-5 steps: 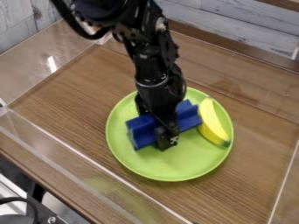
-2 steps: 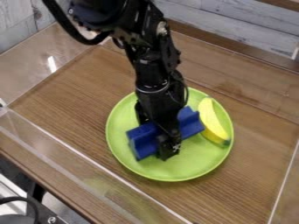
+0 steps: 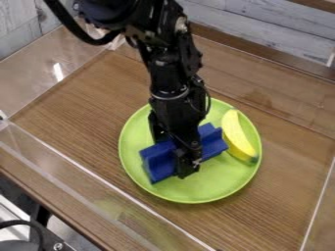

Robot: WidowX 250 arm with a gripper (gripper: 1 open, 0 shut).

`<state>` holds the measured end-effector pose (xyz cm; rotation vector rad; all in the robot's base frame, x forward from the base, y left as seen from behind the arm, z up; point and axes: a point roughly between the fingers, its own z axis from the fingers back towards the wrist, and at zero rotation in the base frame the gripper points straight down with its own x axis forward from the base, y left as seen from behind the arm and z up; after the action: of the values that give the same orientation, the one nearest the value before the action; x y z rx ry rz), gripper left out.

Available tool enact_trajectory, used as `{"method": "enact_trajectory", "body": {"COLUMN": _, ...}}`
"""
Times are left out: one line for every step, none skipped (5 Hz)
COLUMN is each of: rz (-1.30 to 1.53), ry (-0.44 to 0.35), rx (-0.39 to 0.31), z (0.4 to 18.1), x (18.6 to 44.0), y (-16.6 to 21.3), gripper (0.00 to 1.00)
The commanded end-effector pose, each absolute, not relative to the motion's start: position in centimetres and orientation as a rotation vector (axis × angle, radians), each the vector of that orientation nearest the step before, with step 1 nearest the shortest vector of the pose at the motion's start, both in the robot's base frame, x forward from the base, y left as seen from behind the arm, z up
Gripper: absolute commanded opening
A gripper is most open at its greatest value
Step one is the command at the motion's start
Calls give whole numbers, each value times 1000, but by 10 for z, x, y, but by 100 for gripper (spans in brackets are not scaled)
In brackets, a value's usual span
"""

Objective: Put the blue object in the green plate

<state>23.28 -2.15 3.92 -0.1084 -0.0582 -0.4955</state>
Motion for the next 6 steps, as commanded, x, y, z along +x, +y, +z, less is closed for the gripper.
{"method": "enact_trajectory", "body": {"rz": -500, "ry": -125, "rx": -84, "z": 58, "x": 246, "y": -22, "gripper": 100}}
{"method": "enact_trajectory", "body": {"rz": -494, "ry": -138, "rx": -77, "z": 63, "x": 248, "y": -22, "gripper": 100}}
{"method": "enact_trajectory", "body": {"rz": -488, "ry": -150, "rx": -71, "z": 69, "x": 249, "y": -22, "gripper": 100}}
{"method": "enact_trajectory", "body": {"rz": -482, "ry": -158, "rx": -63, "z": 75, "x": 248, "y": -22, "gripper": 100}}
{"method": "enact_trajectory", "body": {"rz": -475, "ry": -167, "rx": -58, "z": 80, "x": 246, "y": -22, "gripper": 100}}
{"method": "enact_trajectory", "body": {"rz": -466, "ry": -179, "rx": -50, "z": 88, "x": 245, "y": -21, "gripper": 100}}
